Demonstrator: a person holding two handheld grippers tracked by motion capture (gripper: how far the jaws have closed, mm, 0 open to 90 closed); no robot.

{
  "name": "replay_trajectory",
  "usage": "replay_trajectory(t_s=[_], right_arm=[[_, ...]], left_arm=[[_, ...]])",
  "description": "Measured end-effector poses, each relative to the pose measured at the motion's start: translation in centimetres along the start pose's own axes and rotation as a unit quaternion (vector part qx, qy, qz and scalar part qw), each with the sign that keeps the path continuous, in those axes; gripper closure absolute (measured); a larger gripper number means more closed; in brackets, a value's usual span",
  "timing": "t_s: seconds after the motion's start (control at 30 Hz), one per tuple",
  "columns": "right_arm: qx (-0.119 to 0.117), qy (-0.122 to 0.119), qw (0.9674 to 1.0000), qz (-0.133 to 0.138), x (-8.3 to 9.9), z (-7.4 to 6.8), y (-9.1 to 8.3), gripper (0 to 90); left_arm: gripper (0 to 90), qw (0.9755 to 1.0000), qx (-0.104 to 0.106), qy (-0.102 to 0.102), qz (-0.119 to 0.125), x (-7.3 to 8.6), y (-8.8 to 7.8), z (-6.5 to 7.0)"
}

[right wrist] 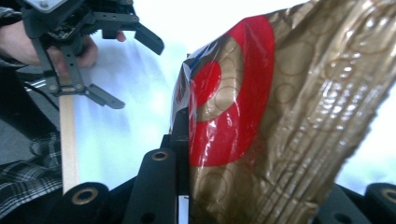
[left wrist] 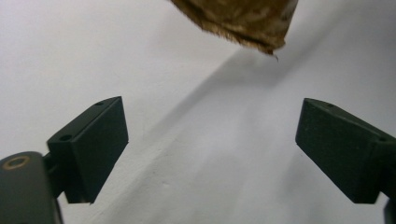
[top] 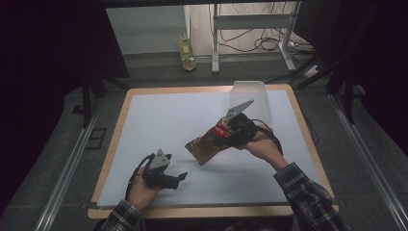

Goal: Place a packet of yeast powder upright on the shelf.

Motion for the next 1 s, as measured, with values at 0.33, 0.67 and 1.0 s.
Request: replay_trajectory(t_s=[0.33, 0.67, 1.0], right_arm=[[0.033, -0.014, 0.9994, 0.002, -0.1, 1.3, -2.0, 69.7], [0.05, -0.053, 0.9973, -0.001, -0.4, 2.7, -4.6, 69.8], [0.089, -0.08, 0.9928, -0.007, -1.1, 4.8, -7.8, 69.7]], left_arm=[[6.5, 1.0, -0.008, 0.005, -0.003, 0.1, 0.1, -0.1], [4.5, 0.9993, -0.024, 0.027, -0.002, 0.1, 0.1, -0.2], [0.1, 0.9986, -0.037, 0.016, 0.035, -0.3, -0.5, -0.9]])
Point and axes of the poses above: each handheld gripper's, and its own axes: y roughly forward along the jaws, x roughly out of its underside, z roughly to its right, the point moved 4 cm from there along y, roughly forward along the jaws, and after that the axes turned 15 degrees about -y, right-handed, at the moved point
